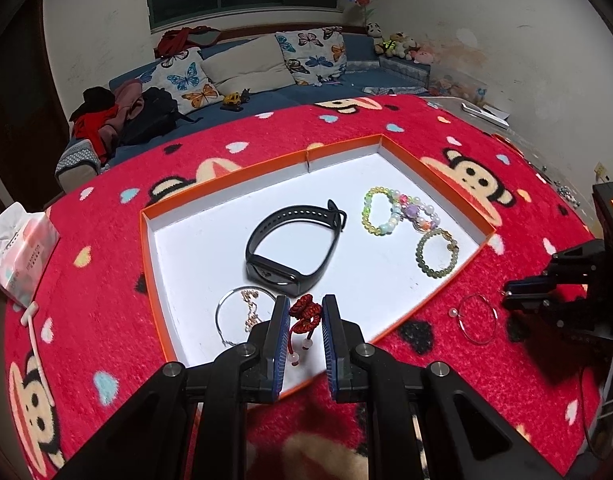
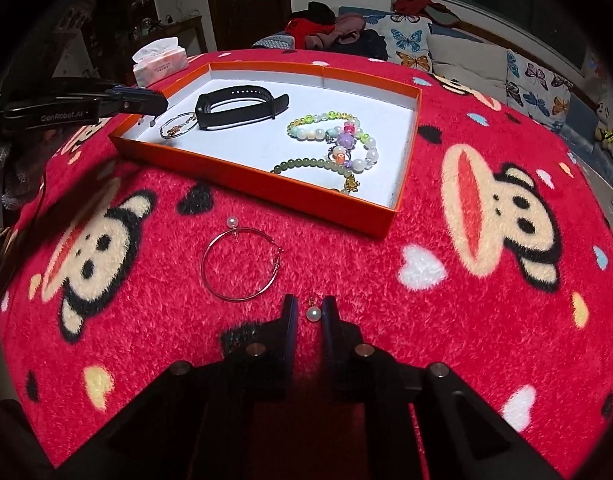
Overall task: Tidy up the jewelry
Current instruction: 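Carry tassel and pearl earrings over the box and open both tools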
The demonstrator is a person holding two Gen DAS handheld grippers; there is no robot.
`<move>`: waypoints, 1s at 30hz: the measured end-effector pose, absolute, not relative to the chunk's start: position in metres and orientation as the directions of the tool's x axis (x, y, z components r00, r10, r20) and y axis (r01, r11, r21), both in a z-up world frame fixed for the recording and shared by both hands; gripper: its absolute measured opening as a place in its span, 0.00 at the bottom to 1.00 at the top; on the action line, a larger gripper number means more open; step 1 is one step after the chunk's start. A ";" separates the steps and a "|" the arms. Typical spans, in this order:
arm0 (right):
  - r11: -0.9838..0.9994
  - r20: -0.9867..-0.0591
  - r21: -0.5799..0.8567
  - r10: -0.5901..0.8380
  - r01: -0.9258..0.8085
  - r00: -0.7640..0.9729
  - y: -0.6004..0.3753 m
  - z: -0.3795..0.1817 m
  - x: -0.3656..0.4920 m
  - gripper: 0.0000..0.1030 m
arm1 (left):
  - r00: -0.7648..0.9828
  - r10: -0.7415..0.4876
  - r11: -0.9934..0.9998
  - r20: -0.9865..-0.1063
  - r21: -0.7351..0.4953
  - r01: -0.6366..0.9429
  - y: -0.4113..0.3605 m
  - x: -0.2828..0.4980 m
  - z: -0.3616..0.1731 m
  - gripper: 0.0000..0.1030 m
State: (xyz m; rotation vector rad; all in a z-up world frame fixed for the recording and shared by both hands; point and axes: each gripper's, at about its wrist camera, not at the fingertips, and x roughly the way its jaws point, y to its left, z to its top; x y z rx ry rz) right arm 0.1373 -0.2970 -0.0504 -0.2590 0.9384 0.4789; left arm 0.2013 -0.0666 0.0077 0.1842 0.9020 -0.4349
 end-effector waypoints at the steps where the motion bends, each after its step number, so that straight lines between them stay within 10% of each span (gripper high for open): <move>1: 0.866 -0.820 -0.009 0.280 -0.501 0.499 -0.297 -0.050 0.137 0.11 | 0.540 -0.290 0.896 -0.790 -0.027 0.442 -0.067 0.199 0.008 0.17; 30: 0.882 -0.765 0.102 0.365 -0.460 0.531 -0.270 -0.024 0.208 0.10 | 0.508 -0.218 0.931 -0.833 -0.020 0.365 -0.054 0.235 -0.015 0.18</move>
